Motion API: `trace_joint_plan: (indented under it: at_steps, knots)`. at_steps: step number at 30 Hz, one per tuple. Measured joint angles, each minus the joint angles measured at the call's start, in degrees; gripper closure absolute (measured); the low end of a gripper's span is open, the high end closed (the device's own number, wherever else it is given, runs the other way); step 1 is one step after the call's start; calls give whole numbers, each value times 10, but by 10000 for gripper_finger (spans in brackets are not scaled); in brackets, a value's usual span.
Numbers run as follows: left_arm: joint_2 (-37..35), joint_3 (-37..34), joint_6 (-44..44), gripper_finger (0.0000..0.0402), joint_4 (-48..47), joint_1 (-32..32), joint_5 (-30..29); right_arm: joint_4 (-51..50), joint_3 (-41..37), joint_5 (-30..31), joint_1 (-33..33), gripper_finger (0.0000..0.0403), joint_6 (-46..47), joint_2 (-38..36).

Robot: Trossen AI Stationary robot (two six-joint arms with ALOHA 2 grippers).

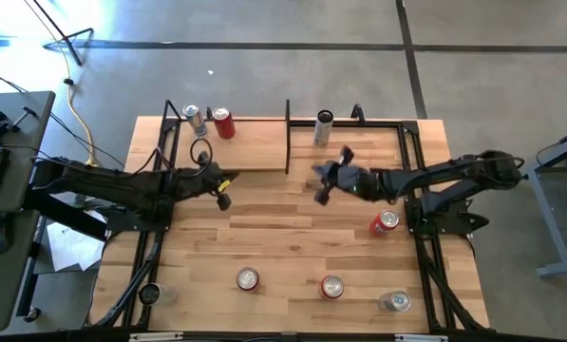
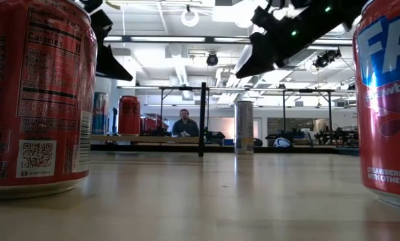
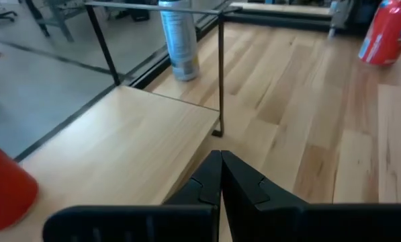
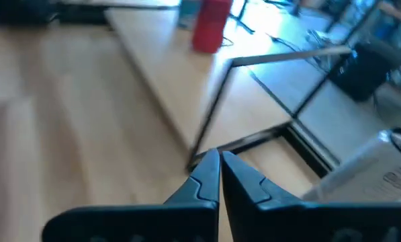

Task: Place canned beverage on shelf
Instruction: Put the top white yellow soda can on the shelf

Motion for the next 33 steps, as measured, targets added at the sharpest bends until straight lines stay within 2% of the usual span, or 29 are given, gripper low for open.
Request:
trace_joint_plan:
  at_steps: [5,9,13,18,21,23,28,33]
  knots:
    - [0,-15,4,402,14,0,0,-8,25,-39,-100,398,58,0]
    - [0,-18,15,402,15,0,0,-58,73,-40,-155,364,64,0]
    - [0,-18,15,401,15,0,0,-146,129,-74,-205,294,121,11]
    - [0,-18,20,402,28,0,0,-256,200,-75,-241,181,201,59]
    - [0,-18,21,402,28,0,0,-284,236,-73,-249,123,210,100]
    - [0,-18,21,401,28,0,0,-290,257,-64,-251,98,210,128]
    - [0,-18,20,402,27,0,0,-338,301,16,-255,76,236,179]
    - [0,-18,20,402,27,-3,1,-349,319,22,-264,75,266,208]
